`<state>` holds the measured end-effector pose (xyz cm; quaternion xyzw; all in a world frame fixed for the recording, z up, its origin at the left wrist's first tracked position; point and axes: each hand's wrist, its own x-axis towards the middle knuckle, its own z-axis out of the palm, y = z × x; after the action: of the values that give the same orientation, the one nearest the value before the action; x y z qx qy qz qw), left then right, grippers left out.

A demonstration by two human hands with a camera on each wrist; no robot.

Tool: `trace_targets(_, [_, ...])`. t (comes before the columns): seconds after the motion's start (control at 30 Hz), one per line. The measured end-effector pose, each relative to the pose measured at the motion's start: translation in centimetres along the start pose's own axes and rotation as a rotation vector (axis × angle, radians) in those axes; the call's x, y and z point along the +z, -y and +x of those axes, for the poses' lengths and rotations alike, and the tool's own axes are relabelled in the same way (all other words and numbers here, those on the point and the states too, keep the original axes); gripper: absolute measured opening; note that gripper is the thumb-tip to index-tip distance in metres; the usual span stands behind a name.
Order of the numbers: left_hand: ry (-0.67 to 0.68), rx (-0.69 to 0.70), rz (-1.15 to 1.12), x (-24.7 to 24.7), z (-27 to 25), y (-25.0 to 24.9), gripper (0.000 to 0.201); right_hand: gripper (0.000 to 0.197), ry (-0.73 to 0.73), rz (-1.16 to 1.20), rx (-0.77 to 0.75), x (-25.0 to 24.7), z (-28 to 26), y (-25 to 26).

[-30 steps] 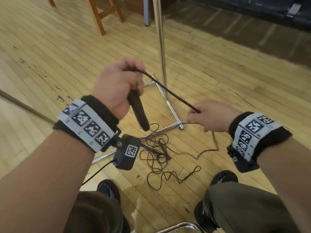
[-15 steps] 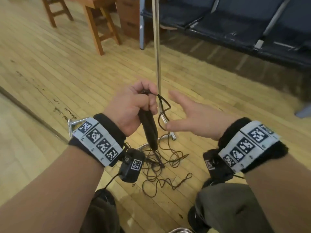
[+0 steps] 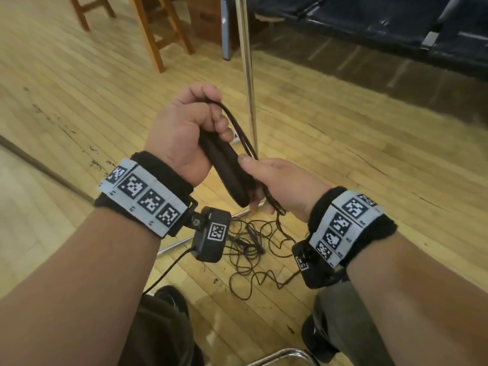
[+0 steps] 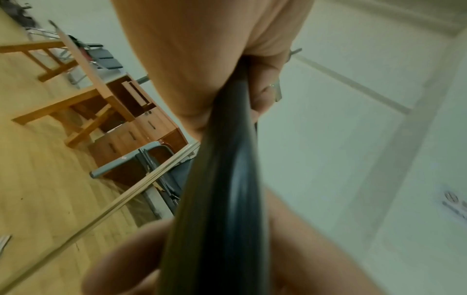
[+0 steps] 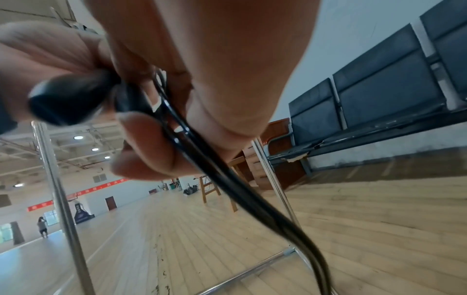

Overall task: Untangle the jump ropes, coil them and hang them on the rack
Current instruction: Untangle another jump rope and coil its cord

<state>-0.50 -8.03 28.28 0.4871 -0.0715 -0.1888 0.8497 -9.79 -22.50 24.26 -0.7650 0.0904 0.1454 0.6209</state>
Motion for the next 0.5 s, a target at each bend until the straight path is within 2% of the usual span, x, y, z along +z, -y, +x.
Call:
trace_targets(0.1, [-0.077,0.102,-0.088,1.1,0.8,0.7,0.046,0.046,-0.014,0.221,0.072,-0.4,0.4,0.0])
trace_targets(0.2, [-0.047,0.192,-0.112,2.5,1.2,1.8,0.045,0.048,-0.03,0.49,0.14,-0.7,0.5,0.2])
trace_targets(0.27, [-0.02,0.21,-0.104,3.3,1.4,2.5,0.045,0.047,-0.116,0.587,0.157,-1.2,0.5,0.1])
trace_targets(0.33, [0.006,0.2,-0.045,3.8,1.7,3.3,0.048,0.045,-0.241,0.619,0.177,-1.7,0.5,-0.3])
trace_targets(0.4, [0.03,0.186,0.123,3.9,2.0,3.9,0.048,0.043,-0.337,0.612,0.183,-2.3,0.5,-0.7])
trace_targets(0.5, [0.089,0.15,0.4,3.4,2.0,4.5,0.042,0.045,-0.478,0.438,0.147,-3.8,0.4,-1.4])
